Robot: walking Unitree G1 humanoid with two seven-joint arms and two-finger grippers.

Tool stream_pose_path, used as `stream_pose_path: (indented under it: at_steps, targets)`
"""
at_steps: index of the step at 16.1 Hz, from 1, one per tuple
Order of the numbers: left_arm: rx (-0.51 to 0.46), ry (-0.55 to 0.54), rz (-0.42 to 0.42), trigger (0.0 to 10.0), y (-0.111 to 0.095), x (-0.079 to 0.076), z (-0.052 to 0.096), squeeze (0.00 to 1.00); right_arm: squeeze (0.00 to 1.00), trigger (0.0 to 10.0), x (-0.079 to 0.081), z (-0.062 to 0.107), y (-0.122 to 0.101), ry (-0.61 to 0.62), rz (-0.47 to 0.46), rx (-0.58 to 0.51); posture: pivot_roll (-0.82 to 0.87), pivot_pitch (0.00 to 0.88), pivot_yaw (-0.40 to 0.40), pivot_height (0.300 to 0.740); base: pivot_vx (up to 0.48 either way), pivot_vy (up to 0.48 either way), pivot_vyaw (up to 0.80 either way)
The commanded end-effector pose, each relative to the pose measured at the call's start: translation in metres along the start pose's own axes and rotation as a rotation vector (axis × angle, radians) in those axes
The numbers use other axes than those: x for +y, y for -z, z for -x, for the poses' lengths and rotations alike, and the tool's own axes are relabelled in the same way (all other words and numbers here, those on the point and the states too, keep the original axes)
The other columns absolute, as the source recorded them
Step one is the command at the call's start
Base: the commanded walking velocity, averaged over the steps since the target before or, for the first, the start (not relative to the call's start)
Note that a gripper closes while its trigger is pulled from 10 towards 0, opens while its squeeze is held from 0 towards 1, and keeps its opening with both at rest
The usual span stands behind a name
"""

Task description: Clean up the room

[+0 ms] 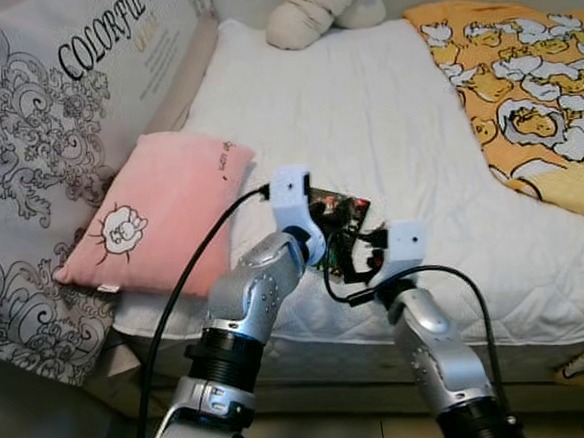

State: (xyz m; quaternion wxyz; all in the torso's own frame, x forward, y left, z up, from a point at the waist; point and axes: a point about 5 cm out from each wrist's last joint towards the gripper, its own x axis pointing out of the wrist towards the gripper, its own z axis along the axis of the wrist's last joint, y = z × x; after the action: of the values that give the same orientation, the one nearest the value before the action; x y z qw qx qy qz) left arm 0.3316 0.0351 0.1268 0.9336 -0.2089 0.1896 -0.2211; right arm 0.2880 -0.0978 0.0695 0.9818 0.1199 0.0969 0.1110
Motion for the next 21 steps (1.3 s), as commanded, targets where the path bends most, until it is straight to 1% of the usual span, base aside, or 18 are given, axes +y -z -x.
stream_pose_path:
  at_steps: [1,2,3,4,5,6,7,9,10,11,12,15,16,18,19,20,21]
  targets:
    - [-0.056,-0.303,0.157,10.0,-0.007,0.048,0.006,0.0,0.0,10.0,-0.014,0.003,-0.035,0.038,-0.068,-0.17,0.04,0.0,0.016,0.74,0.0,0.0,0.0]
    - [-0.046,-0.321,0.189,10.0,-0.004,0.049,0.004,0.0,0.0,10.0,-0.013,0.002,-0.036,0.04,-0.092,-0.166,0.04,0.0,0.015,0.74,0.0,0.0,0.0]
    - [-0.024,-0.357,0.232,10.0,0.001,0.051,0.002,0.0,0.0,10.0,-0.012,-0.001,-0.039,0.045,-0.136,-0.162,0.04,0.0,0.014,0.74,0.0,0.0,0.0]
    - [-0.002,-0.418,0.276,10.0,0.006,0.055,0.001,0.0,0.0,10.0,-0.009,-0.004,-0.046,0.041,-0.16,-0.175,0.04,0.0,0.013,0.74,0.0,0.0,0.0]
    - [-0.014,-0.428,0.218,10.0,0.003,0.056,0.001,0.0,0.0,10.0,-0.007,-0.005,-0.052,0.032,-0.172,-0.195,0.04,0.0,0.015,0.74,0.0,0.0,0.0]
    - [-0.08,-0.374,0.021,10.0,-0.014,0.049,0.001,0.0,0.0,10.0,-0.006,-0.004,-0.059,0.024,-0.161,-0.217,0.04,0.0,0.012,0.74,0.0,0.0,0.0]
    - [-0.099,-0.352,-0.138,10.0,-0.024,0.045,0.003,0.0,0.0,10.0,-0.007,-0.002,-0.062,0.022,-0.149,-0.23,0.04,0.0,0.007,0.74,0.0,0.0,0.0]
    - [-0.119,-0.306,-0.328,10.0,-0.035,0.039,0.007,0.0,0.0,10.0,-0.01,0.003,-0.061,0.02,-0.12,-0.217,0.04,0.0,0.006,0.74,0.0,0.0,0.0]
    - [-0.111,-0.3,-0.407,10.0,-0.035,0.038,0.008,0.0,0.0,10.0,-0.011,0.004,-0.061,0.023,-0.117,-0.208,0.05,0.0,0.005,0.74,0.0,0.0,0.0]
    - [-0.101,-0.298,-0.463,10.0,-0.034,0.037,0.008,0.0,0.0,10.0,-0.011,0.004,-0.061,0.023,-0.12,-0.204,0.05,0.0,0.005,0.74,0.0,0.0,0.0]
    - [-0.088,-0.296,-0.501,10.0,-0.03,0.038,0.007,0.0,0.0,10.0,-0.01,0.003,-0.062,0.018,-0.119,-0.204,0.05,0.0,0.005,0.74,0.0,0.0,0.0]
    - [-0.092,-0.314,-0.549,10.0,-0.023,0.041,0.009,0.0,0.0,10.0,-0.008,0.005,-0.065,0.0,-0.092,-0.209,0.05,0.0,0.005,0.74,0.0,0.0,0.0]
    - [-0.155,-0.328,-0.608,10.0,-0.027,0.05,0.025,0.0,0.0,10.0,-0.029,0.015,-0.053,0.069,-0.066,-0.171,0.05,0.0,0.005,0.74,0.0,0.0,0.0]
    - [-0.197,-0.363,-0.628,10.0,-0.028,0.059,0.034,0.0,0.0,10.0,-0.037,0.02,-0.049,0.094,-0.057,-0.158,0.05,0.0,0.005,0.74,0.0,0.0,0.0]
    - [-0.226,-0.393,-0.618,10.0,-0.03,0.066,0.04,0.0,0.0,10.0,-0.041,0.024,-0.047,0.11,-0.039,-0.149,0.05,0.0,0.007,0.74,0.0,0.0,0.0]
    - [-0.258,-0.44,-0.609,10.0,-0.031,0.076,0.05,0.0,0.0,10.0,-0.047,0.028,-0.044,0.128,-0.033,-0.14,0.05,0.0,0.005,0.74,0.0,0.0,0.0]
    - [-0.275,-0.46,-0.604,10.0,-0.029,0.083,0.058,0.0,0.0,10.0,-0.051,0.032,-0.041,0.141,-0.028,-0.131,0.05,0.0,0.004,0.74,0.0,0.0,0.0]
